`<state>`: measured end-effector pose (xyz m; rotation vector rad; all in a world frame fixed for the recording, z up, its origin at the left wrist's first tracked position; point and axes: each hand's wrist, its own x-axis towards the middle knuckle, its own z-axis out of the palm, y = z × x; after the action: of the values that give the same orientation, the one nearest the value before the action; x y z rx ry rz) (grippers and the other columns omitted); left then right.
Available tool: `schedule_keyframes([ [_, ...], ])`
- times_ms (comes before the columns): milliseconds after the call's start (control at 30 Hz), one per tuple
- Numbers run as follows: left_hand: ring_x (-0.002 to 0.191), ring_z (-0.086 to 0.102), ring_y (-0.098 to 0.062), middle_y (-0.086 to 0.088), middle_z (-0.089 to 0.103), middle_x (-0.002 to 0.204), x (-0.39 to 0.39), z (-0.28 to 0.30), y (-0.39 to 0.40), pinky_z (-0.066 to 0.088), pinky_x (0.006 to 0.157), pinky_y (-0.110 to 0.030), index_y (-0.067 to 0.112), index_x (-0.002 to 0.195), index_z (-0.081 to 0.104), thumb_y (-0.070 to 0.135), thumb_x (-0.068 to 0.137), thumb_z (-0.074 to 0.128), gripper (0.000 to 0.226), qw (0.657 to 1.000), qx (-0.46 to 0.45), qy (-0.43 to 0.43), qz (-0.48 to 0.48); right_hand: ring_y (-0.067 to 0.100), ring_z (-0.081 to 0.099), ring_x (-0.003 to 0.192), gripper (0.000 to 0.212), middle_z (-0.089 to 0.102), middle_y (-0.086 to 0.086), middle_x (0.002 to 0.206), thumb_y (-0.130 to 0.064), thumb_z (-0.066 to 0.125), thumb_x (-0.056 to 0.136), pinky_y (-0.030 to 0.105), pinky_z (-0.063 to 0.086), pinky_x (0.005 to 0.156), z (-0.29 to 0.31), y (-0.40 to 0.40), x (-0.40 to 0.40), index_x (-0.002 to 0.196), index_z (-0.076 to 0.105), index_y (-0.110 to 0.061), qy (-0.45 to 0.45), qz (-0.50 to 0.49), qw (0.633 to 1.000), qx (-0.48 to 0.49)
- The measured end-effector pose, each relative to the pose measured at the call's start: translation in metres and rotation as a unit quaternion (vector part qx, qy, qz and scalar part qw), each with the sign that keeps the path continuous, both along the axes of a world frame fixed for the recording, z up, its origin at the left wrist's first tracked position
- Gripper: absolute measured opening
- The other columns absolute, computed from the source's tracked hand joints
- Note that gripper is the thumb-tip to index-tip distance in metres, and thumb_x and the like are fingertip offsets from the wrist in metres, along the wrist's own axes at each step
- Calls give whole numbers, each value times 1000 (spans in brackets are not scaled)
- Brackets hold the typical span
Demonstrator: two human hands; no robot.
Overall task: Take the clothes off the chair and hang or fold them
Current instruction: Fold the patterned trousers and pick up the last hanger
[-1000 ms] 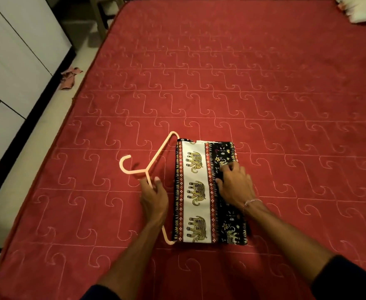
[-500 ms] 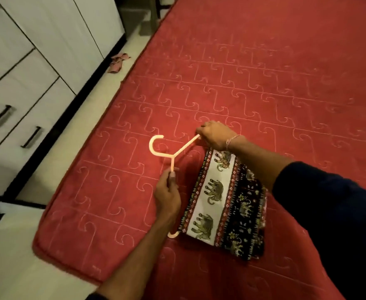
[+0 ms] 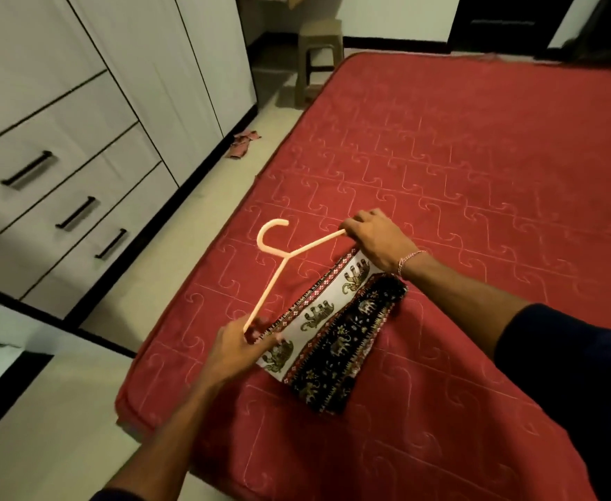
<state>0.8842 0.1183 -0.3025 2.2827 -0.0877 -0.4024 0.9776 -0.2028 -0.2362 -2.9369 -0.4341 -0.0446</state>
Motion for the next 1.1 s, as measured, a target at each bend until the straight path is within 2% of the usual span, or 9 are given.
schedule_keyframes([
  [167, 46, 46, 3, 17, 63, 56, -1, 28, 60, 32, 48, -15, 20, 91, 80, 37, 75, 82, 24, 1000, -7, -13, 18, 20, 47, 87, 33, 57, 4, 97, -33, 38, 105, 29, 36, 78, 31, 25, -4, 121, 60, -15, -8, -7, 1000, 7],
  [267, 54, 48, -3, 2, 68, 61, 6, 68, 96, 36, 54, -26, 23, 85, 80, 36, 72, 87, 20, 998, 3, -34, 51, 23, 49, 79, 35, 59, 7, 91, -34, 38, 105, 29, 31, 72, 63, 48, -12, 115, 62, -11, -51, 13, 999, 13],
  [367, 52, 54, 4, 7, 72, 64, 7, 120, 137, 40, 54, -18, 24, 89, 80, 28, 70, 89, 22, 997, 25, -46, 54, 21, 47, 70, 44, 57, 7, 83, -41, 31, 103, 27, 24, 55, 103, 78, -21, 105, 62, -9, -65, 34, 997, 25],
  [467, 43, 49, 2, 8, 69, 57, 1, 181, 181, 37, 47, -14, 17, 91, 79, 19, 69, 90, 25, 995, 37, -55, 81, 20, 47, 65, 50, 54, 2, 79, -50, 25, 100, 27, 25, 53, 143, 117, -33, 102, 60, -14, -86, 60, 994, 35],
  [600, 60, 60, 3, 13, 69, 66, -9, 255, 238, 42, 53, -7, 20, 90, 76, 14, 66, 91, 29, 985, 73, -84, 131, 23, 58, 70, 29, 59, -4, 80, -40, 40, 105, 31, 34, 57, 203, 170, -47, 104, 61, -20, -83, 110, 986, 98],
  [767, 61, 63, 2, 10, 73, 67, -50, 357, 324, 44, 62, -22, 22, 79, 74, 13, 59, 95, 30, 973, 84, -116, 180, 11, 64, 71, 29, 68, -8, 85, -41, 36, 106, 30, 50, 62, 305, 255, -70, 104, 60, -24, -57, 203, 963, 171],
  [867, 72, 63, -15, -6, 71, 81, -73, 399, 368, 47, 63, -28, 13, 93, 70, 18, 54, 97, 49, 956, 90, -156, 233, 7, 57, 59, 27, 62, -9, 73, -36, 39, 106, 22, 41, 54, 350, 305, -82, 107, 61, -21, -80, 230, 948, 206],
  [1000, 87, 56, -21, -8, 59, 98, -102, 429, 416, 45, 67, -32, 9, 117, 50, 14, 58, 96, 75, 915, 71, -205, 339, 1, 61, 58, 20, 67, -6, 72, -24, 47, 106, 11, 44, 53, 398, 369, -102, 104, 66, -19, -83, 249, 924, 280],
  [1100, 116, 52, -34, -19, 52, 126, -120, 445, 451, 48, 94, -47, 4, 130, 39, 20, 62, 95, 89, 865, 108, -255, 418, 3, 58, 58, 20, 65, -3, 70, -24, 51, 105, 11, 45, 53, 428, 423, -115, 106, 69, -18, -84, 256, 905, 330],
])
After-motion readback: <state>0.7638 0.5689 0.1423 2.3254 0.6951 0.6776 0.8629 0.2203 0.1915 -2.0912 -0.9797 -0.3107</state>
